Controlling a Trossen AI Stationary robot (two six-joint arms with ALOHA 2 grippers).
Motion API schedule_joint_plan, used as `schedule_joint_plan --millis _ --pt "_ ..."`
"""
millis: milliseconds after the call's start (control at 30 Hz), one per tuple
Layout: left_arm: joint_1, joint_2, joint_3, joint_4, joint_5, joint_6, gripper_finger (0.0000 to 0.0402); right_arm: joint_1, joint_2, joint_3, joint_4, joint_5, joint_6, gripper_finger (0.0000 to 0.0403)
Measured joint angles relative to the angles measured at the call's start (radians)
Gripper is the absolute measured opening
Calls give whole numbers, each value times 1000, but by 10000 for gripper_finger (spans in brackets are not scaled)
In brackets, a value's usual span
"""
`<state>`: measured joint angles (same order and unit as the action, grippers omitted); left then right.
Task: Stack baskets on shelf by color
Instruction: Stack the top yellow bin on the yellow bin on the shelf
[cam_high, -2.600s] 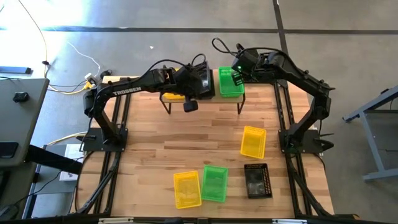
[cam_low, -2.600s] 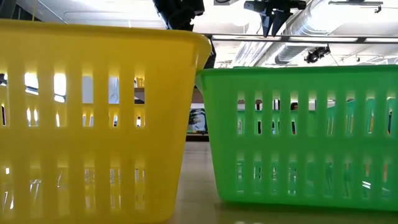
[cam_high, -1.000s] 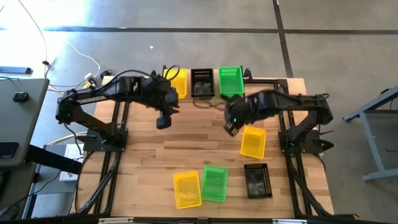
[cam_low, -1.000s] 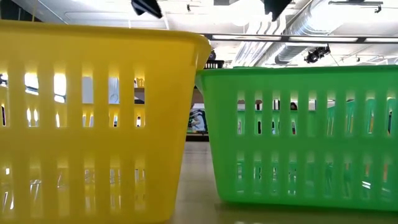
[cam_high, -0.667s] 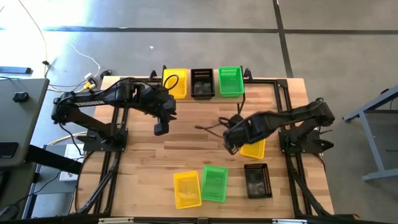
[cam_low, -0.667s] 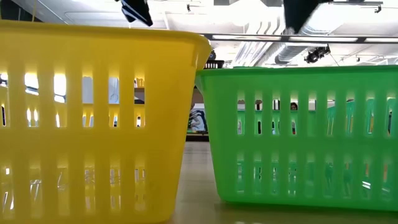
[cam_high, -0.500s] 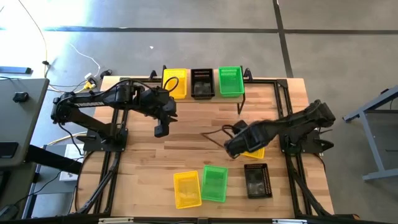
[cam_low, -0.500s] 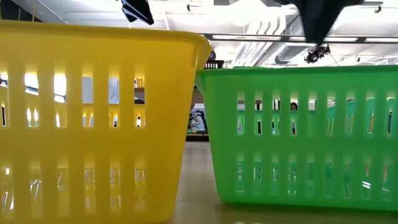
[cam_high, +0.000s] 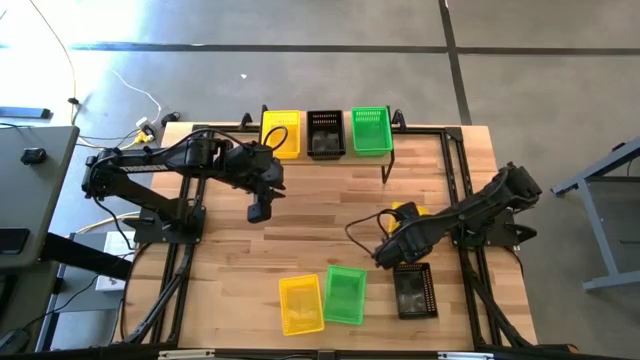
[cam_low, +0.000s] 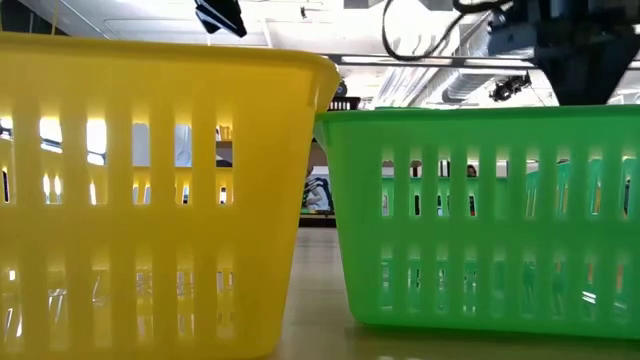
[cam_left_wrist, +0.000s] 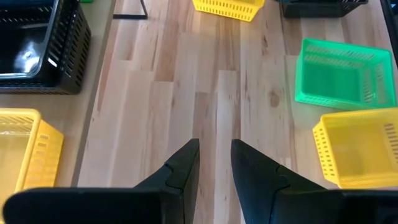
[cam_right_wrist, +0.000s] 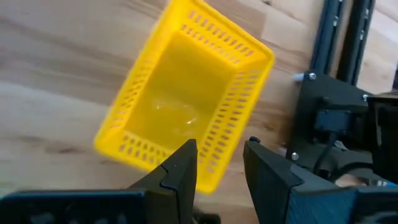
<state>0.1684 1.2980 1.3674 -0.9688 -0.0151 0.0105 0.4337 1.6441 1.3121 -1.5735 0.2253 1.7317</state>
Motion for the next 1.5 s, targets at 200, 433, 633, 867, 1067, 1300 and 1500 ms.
schedule_joint_plan --millis 200,433,633,867,1067,1300,1500 --pt "0 0 0 -1 0 0 82 -1 -4 -104 20 -27 88 117" --pt "0 0 0 -2 0 0 82 -2 -4 -208 58 -40 208 117" --pt "0 0 0 -2 0 0 82 -26 -4 -298 166 -39 236 117" --pt "0 0 0 -3 0 1 82 -62 -4 -377 276 -53 261 117" --pt "0 0 0 -3 0 1 82 -95 -3 -426 355 -62 251 109" --pt "0 1 0 -2 0 1 82 -113 -3 -409 359 -61 227 18" --pt "0 1 0 -2 0 1 82 -113 -3 -360 351 -29 250 7"
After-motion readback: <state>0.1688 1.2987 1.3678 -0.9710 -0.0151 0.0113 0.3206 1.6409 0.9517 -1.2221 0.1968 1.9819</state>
